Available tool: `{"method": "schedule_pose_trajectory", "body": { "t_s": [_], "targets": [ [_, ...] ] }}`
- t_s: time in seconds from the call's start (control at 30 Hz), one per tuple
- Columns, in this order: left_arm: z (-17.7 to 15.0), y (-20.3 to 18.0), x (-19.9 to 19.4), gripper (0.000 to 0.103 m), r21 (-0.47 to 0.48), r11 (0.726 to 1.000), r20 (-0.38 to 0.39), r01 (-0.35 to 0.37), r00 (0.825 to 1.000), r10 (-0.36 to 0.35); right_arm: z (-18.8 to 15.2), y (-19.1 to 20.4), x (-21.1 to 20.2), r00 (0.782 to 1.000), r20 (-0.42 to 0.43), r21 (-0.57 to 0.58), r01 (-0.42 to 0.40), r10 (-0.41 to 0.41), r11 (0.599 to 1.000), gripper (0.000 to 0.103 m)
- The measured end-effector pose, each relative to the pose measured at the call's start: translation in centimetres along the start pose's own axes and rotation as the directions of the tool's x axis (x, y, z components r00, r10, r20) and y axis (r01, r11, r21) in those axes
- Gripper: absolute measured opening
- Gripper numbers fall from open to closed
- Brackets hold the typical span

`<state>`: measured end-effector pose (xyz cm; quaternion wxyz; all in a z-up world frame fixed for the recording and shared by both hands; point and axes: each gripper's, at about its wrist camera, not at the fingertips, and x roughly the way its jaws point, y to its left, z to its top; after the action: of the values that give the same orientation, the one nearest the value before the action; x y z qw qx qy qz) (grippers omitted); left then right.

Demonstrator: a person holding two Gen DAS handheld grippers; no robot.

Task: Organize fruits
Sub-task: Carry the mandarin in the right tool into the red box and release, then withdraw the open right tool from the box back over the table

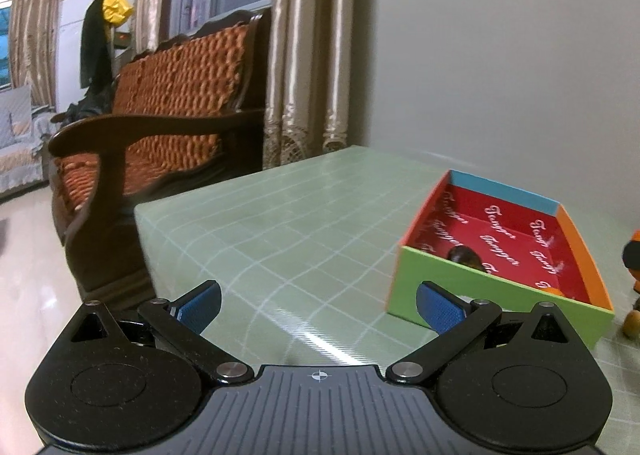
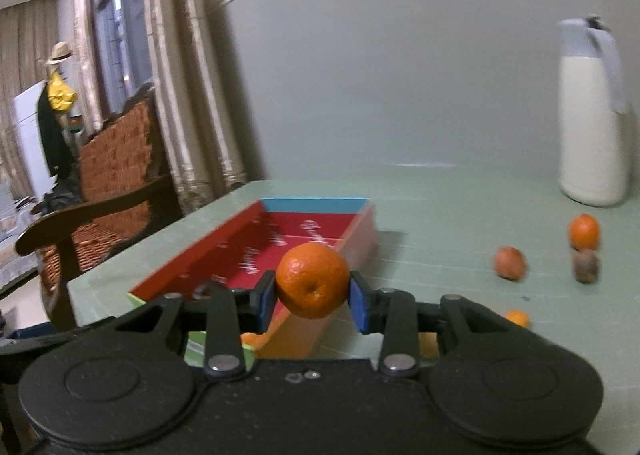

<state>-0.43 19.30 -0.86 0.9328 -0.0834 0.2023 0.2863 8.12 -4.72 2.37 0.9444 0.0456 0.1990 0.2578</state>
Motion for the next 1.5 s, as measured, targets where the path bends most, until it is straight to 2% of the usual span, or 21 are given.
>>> {"method": "schedule_pose_trajectory", "body": {
  "t_s": [0.27, 0.43, 0.67, 0.8, 0.97, 1.07, 1.13, 1.27, 1.33, 1.5],
  "targets": [
    [0.0, 2.1, 0.4, 0.103, -0.041, 0.999, -0.012, -0.024, 1.000, 0.023, 0.3, 3.7, 2.1, 0.996, -0.045, -0.048, -0.075, 0.073, 0.996, 0.037],
    [0.0, 2.6, 0.7, 0.103, -0.061, 0.998, -0.020, -0.026, 0.999, 0.025, -0.2, 5.4, 3.5, 0.992, -0.088, -0.078, -0.094, 0.087, 0.992, 0.037],
    [0.0, 2.5, 0.8, 0.103, -0.060, 0.998, -0.020, -0.018, 1.000, 0.017, -0.8, 6.1, 4.3, 0.990, -0.113, -0.084, -0.095, 0.085, 0.992, 0.037],
    [-0.1, 2.2, 0.7, 0.103, -0.055, 0.998, -0.020, -0.016, 1.000, 0.015, -0.7, 6.2, 4.6, 0.990, -0.120, -0.084, -0.087, 0.076, 0.993, 0.043],
    [-0.1, 2.1, 0.6, 0.103, -0.051, 0.999, -0.020, -0.016, 1.000, 0.015, -0.5, 5.9, 4.3, 0.992, -0.104, -0.080, -0.087, 0.079, 0.993, 0.045],
    [-0.1, 2.0, 0.6, 0.103, -0.050, 0.999, -0.021, -0.014, 1.000, 0.013, -0.5, 5.5, 3.6, 0.993, -0.085, -0.071, -0.085, 0.079, 0.994, 0.051],
    [-0.1, 1.8, 0.6, 0.103, -0.046, 0.999, -0.020, -0.011, 1.000, 0.010, -0.4, 4.9, 3.0, 0.995, -0.066, -0.062, -0.077, 0.073, 0.995, 0.064],
    [-0.2, 1.2, 0.4, 0.103, -0.026, 1.000, -0.013, -0.005, 1.000, 0.005, -0.1, 3.7, 1.6, 0.998, -0.026, -0.059, -0.053, 0.051, 0.997, 0.069],
    [-0.2, 0.8, 0.2, 0.103, -0.013, 1.000, -0.007, -0.002, 1.000, 0.002, -0.1, 3.2, 1.1, 0.999, -0.014, -0.060, -0.038, 0.038, 0.997, 0.080],
    [-0.3, -0.2, -0.1, 0.103, 0.011, 1.000, 0.002, 0.010, 1.000, -0.010, -0.1, 1.2, -0.2, 1.000, 0.008, -0.033, 0.002, -0.002, 0.999, 0.086]
  ]
}}
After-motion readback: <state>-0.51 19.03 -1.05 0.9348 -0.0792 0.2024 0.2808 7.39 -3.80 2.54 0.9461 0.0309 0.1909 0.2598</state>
